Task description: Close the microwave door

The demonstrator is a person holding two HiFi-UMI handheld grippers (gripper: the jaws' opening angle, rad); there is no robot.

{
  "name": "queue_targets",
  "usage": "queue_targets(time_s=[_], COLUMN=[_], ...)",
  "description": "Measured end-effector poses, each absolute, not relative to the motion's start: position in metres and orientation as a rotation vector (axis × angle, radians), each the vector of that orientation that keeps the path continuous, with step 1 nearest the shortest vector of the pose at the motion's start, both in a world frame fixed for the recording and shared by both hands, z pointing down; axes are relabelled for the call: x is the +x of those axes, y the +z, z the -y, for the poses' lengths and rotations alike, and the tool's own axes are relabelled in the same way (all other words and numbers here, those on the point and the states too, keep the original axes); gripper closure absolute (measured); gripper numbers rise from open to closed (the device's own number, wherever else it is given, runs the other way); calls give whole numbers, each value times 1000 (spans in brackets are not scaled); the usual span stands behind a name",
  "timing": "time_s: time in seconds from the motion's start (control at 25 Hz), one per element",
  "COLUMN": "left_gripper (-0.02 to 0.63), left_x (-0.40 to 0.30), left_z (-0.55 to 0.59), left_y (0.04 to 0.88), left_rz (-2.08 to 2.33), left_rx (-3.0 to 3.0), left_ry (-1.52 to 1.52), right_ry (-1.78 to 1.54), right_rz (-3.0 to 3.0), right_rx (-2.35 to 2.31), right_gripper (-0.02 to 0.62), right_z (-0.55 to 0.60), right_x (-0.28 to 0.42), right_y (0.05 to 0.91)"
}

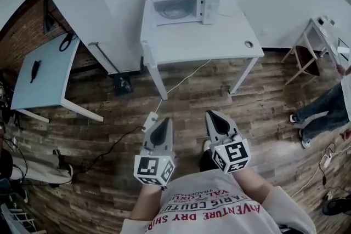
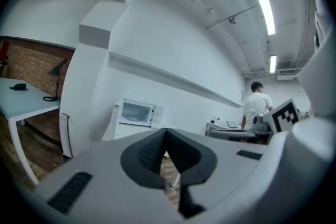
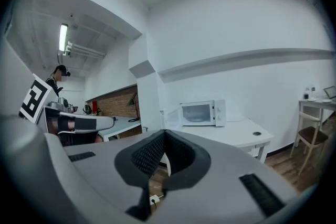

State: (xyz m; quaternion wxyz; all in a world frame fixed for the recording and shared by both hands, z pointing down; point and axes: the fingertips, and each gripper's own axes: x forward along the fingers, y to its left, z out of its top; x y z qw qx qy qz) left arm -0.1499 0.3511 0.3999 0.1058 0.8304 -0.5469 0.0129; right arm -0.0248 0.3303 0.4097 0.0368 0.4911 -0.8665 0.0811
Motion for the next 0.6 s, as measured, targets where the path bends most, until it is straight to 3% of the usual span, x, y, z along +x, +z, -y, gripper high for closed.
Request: queue_targets(time_s=[0.6], left_gripper=[610], left_x=[-31], left_z=[-131], left_y=[386], left_rz=[1602], left_rx=[2466], left_ry=[10], right_ry=[251], right_rz=[2634], right_rx=[1498], right_gripper=[588], right_z=[-104], right_x=[98], right_y=[404])
